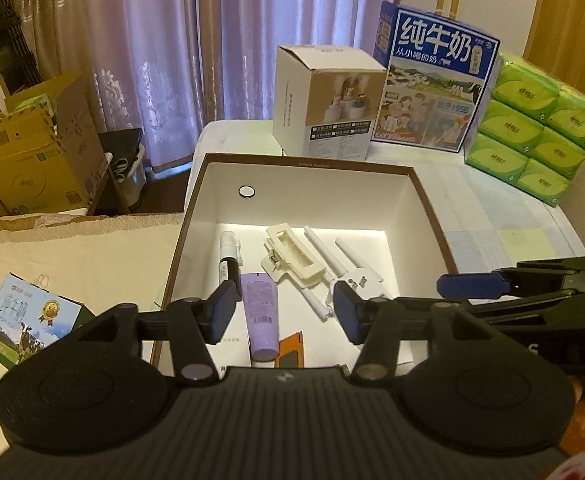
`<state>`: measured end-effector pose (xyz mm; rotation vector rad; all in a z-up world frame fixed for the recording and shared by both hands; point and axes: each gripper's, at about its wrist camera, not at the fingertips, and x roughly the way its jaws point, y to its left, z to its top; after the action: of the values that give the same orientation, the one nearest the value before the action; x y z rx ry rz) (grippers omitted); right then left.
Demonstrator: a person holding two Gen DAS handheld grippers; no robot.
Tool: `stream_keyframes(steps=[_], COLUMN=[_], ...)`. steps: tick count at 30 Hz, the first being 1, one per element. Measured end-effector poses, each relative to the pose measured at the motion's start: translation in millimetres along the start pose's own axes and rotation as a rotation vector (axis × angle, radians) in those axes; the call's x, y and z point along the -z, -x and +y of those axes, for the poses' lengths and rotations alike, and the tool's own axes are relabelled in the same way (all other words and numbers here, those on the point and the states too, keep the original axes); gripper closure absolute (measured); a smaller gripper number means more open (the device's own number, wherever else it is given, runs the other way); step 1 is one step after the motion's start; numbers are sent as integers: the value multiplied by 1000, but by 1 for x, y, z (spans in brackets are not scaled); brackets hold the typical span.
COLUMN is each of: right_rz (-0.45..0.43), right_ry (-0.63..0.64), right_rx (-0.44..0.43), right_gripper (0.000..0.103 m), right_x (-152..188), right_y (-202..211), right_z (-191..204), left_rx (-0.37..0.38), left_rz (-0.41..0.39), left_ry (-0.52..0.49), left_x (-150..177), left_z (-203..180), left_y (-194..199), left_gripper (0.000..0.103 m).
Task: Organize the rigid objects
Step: 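Withdraw both tools from the storage box back over the table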
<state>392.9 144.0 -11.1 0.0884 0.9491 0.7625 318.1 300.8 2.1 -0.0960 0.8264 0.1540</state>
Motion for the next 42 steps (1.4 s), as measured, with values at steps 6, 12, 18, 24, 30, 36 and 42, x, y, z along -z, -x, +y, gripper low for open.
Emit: stream_keyframes(steps=[6, 12, 18, 24, 30, 36, 42], right_rz=[-18, -29, -38, -43, -29, -10, 17], right_ry=[-20, -39, -59, -78, -93, -100, -113], right_rx=[4, 6, 2, 6, 5, 8, 18], right_gripper=[42, 39, 38, 38, 37, 37, 37], right_x=[13, 26, 40, 53, 69, 86, 105], right_y=[26, 47, 68, 88, 107, 122, 136], right_z=[-1, -4, -8, -17, -29, -43, -63], left_rx=[3, 0, -10, -20, -16, 3, 28], left_rz=[-20, -33, -56, -69, -65, -50, -20], left_ry=[13, 27, 43, 23, 26, 22, 27], left_x=[11, 25, 38, 52, 65, 80, 100], left_z=[-10, -19, -28, -46, -67, -90, -112], left_y=[20, 39, 60, 79, 92, 99, 103], left_gripper=[46, 45, 38, 38, 34, 34, 34])
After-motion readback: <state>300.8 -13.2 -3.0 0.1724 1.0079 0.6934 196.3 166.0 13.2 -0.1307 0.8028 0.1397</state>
